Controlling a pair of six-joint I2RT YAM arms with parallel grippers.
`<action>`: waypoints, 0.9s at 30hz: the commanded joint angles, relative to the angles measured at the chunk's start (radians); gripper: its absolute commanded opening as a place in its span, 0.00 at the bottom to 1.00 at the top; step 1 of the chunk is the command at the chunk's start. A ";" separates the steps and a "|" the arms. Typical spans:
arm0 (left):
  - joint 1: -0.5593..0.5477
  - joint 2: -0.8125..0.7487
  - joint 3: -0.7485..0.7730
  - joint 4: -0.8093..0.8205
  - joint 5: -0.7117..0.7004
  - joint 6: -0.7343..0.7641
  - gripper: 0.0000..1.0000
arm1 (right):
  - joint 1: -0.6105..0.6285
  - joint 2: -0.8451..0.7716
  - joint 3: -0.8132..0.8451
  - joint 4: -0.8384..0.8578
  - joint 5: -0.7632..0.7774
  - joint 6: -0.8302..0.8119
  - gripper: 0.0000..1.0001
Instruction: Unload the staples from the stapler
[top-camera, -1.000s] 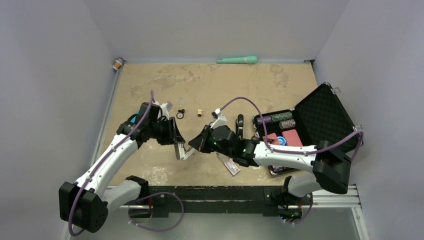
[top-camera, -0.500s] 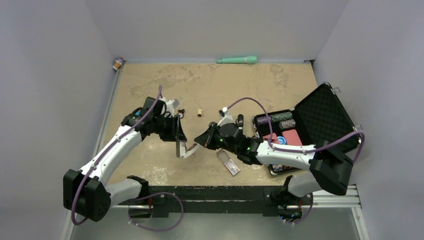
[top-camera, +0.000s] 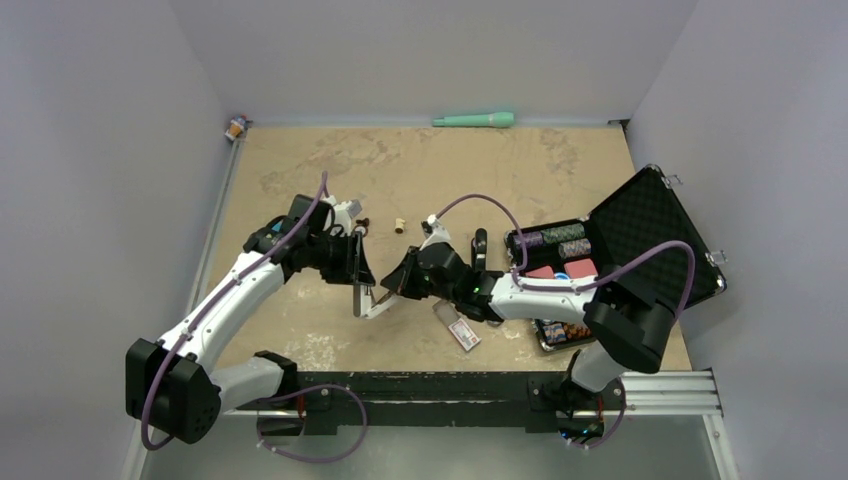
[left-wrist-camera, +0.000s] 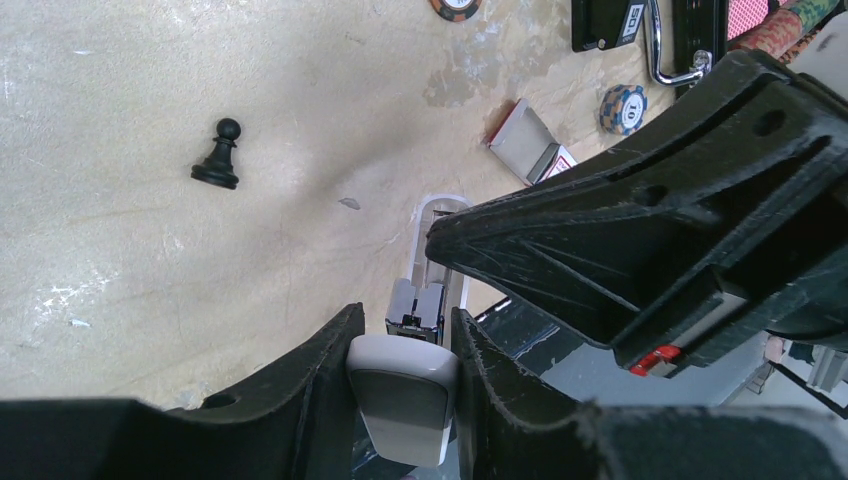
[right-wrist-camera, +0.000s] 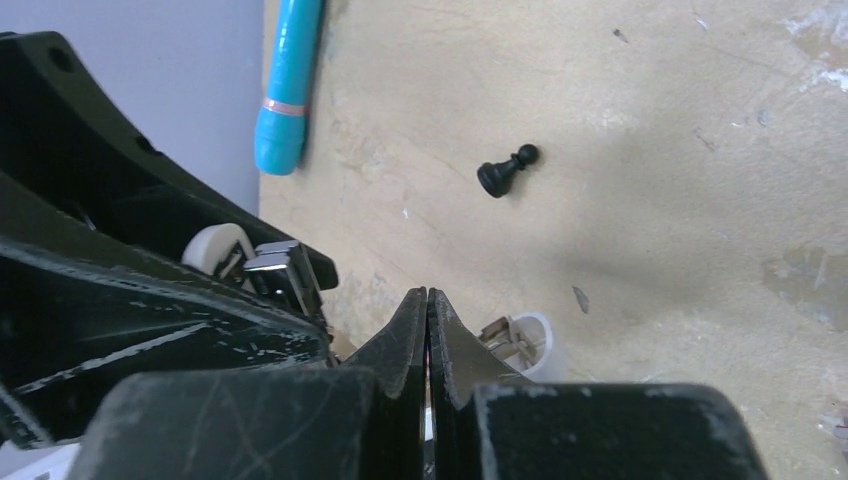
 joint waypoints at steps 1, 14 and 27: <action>-0.007 -0.028 0.039 0.012 0.020 0.018 0.00 | 0.011 0.007 0.028 -0.013 0.013 -0.002 0.00; -0.008 -0.016 0.052 0.003 -0.046 0.013 0.00 | 0.054 0.073 0.042 -0.039 0.002 0.006 0.00; -0.004 -0.008 0.075 -0.026 -0.127 0.015 0.00 | 0.203 0.132 0.082 -0.087 0.004 0.062 0.00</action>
